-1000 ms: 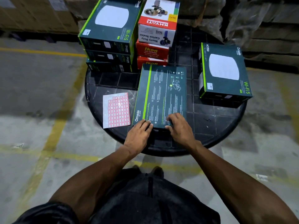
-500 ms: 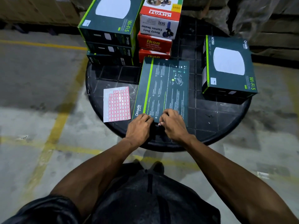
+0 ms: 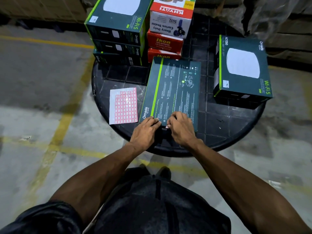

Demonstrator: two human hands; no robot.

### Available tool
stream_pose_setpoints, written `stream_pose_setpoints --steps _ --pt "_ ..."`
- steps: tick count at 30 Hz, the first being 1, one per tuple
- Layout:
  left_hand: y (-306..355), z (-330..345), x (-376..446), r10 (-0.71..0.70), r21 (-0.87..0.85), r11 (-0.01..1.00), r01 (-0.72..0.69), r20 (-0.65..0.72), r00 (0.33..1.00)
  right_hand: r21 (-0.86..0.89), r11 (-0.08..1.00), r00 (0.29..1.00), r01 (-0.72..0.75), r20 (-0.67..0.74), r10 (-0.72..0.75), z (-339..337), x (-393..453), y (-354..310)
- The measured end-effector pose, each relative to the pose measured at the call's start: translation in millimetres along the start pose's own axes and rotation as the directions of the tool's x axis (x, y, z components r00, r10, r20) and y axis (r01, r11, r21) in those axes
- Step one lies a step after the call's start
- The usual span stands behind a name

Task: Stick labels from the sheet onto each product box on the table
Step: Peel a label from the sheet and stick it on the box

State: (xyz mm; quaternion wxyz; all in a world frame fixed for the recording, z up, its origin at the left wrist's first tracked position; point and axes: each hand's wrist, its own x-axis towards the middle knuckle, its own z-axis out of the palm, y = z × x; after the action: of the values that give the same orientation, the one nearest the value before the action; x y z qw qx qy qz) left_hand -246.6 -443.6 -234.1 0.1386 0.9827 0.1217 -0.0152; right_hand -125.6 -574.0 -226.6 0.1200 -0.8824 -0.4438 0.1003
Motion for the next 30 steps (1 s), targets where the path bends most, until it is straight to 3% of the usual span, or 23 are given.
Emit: stream_pose_setpoints --steps 30 --pt "-1.6 -0.7 -0.7 -0.008 0.001 1.000 0.008 0.032 0.999 -0.041 0.999 1.000 -0.002 0.029 0.003 -0.6 -1.5 -4.7"
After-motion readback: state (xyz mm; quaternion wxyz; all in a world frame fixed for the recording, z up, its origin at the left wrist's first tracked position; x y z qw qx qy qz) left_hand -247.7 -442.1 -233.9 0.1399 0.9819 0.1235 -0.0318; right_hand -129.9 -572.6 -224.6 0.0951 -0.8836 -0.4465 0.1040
